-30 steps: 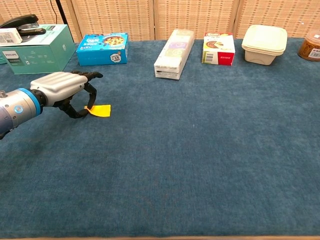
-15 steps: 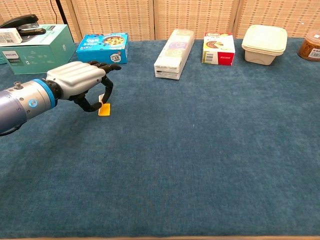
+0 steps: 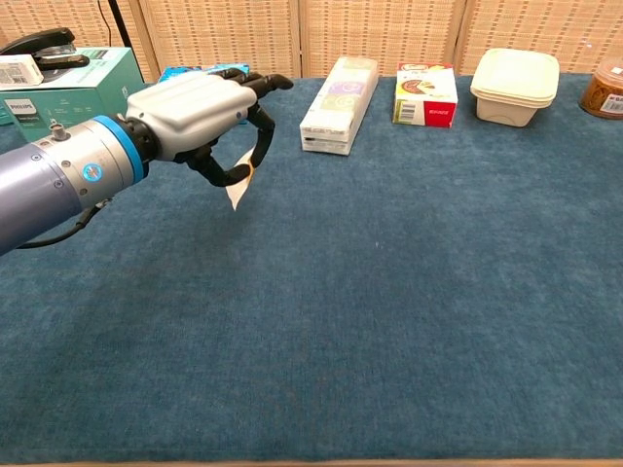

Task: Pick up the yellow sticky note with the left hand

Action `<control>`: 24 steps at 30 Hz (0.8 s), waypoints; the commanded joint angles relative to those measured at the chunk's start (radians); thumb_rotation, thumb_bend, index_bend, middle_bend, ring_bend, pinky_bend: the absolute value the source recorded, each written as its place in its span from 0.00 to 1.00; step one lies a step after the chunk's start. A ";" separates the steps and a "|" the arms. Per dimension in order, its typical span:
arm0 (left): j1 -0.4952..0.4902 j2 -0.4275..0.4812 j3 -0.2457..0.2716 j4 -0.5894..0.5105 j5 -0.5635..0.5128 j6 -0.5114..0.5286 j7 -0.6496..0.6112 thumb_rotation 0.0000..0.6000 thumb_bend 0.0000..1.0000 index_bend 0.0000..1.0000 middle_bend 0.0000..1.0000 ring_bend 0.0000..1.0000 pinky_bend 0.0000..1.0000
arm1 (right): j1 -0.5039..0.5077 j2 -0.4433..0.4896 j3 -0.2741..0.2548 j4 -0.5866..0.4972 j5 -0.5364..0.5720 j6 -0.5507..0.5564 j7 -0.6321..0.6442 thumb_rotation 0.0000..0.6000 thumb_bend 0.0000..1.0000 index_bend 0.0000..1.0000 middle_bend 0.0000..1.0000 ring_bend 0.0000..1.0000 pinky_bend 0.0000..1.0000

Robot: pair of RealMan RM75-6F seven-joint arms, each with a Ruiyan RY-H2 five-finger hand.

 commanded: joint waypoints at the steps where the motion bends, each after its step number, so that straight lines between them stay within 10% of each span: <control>1: -0.002 0.002 0.000 -0.004 0.002 0.003 -0.001 1.00 0.51 0.66 0.00 0.00 0.00 | 0.000 0.000 0.000 0.000 -0.001 0.001 0.000 1.00 0.00 0.00 0.00 0.00 0.00; 10: 0.003 -0.018 0.012 0.057 -0.024 -0.024 -0.077 1.00 0.49 0.59 0.00 0.00 0.00 | 0.000 0.000 0.000 0.000 0.002 -0.001 0.000 1.00 0.00 0.00 0.00 0.00 0.00; 17: 0.008 -0.006 0.008 0.052 -0.025 -0.017 -0.120 1.00 0.09 0.01 0.00 0.00 0.00 | 0.002 -0.001 0.000 0.000 0.001 -0.004 0.002 1.00 0.00 0.00 0.00 0.00 0.00; 24: 0.022 0.026 -0.008 0.013 -0.018 0.022 -0.163 1.00 0.00 0.00 0.00 0.00 0.00 | 0.001 -0.001 -0.001 -0.001 0.000 -0.004 0.003 1.00 0.00 0.00 0.00 0.00 0.00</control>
